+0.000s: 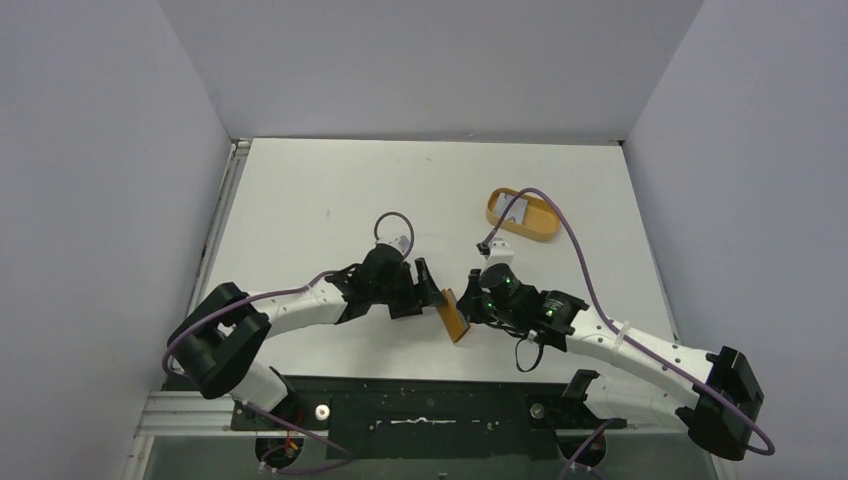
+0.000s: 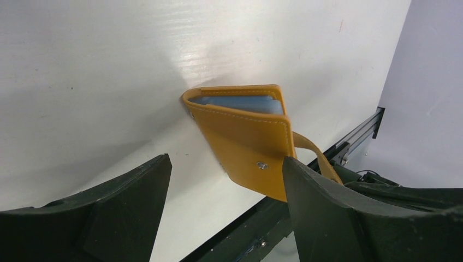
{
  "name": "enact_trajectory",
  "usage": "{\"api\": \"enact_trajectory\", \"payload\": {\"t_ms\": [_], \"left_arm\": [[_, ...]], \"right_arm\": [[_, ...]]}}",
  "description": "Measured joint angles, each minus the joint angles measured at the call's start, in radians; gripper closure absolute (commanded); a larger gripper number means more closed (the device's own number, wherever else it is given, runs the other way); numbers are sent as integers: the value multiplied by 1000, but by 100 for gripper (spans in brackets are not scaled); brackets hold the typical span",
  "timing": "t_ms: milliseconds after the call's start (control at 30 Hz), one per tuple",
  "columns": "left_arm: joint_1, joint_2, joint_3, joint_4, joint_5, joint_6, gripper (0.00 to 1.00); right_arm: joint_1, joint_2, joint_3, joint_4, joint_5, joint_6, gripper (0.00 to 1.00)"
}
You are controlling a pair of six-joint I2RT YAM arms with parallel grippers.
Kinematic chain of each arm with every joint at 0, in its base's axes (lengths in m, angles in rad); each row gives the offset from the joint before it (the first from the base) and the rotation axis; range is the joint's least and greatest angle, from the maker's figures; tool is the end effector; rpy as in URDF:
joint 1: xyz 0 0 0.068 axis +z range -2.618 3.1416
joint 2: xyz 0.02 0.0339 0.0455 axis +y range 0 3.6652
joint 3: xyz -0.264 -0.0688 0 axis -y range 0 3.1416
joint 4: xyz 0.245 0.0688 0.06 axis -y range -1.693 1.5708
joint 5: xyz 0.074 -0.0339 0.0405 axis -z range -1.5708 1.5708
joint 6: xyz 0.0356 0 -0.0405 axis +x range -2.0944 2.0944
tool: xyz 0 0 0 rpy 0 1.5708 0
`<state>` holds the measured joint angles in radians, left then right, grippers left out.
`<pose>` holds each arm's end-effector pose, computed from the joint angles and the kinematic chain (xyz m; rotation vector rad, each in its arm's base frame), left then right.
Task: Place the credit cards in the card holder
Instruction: Open the card holder at the center of the board.
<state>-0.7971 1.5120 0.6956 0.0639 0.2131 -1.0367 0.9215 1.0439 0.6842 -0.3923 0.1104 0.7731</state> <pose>0.2010 -0.2166 0.1652 -0.1911 2.5975 -1.0647 0.1347 0.1709 0.2369 -0.1220 2.4278 0.7014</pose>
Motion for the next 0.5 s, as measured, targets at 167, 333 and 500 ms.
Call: {"api": "enact_trajectory", "payload": {"t_ms": [167,333,500], "left_arm": [[0,-31,-5,17,-25,-10,26],[0,-61,-20,32,-46,-25,27],[0,-57,-22,40,-53,-31,51]], "right_arm": [[0,-1,0,17,-25,-2,100],[0,-16,0,26,-43,-5,100],[0,-33,0,27,-48,-4,100]]}}
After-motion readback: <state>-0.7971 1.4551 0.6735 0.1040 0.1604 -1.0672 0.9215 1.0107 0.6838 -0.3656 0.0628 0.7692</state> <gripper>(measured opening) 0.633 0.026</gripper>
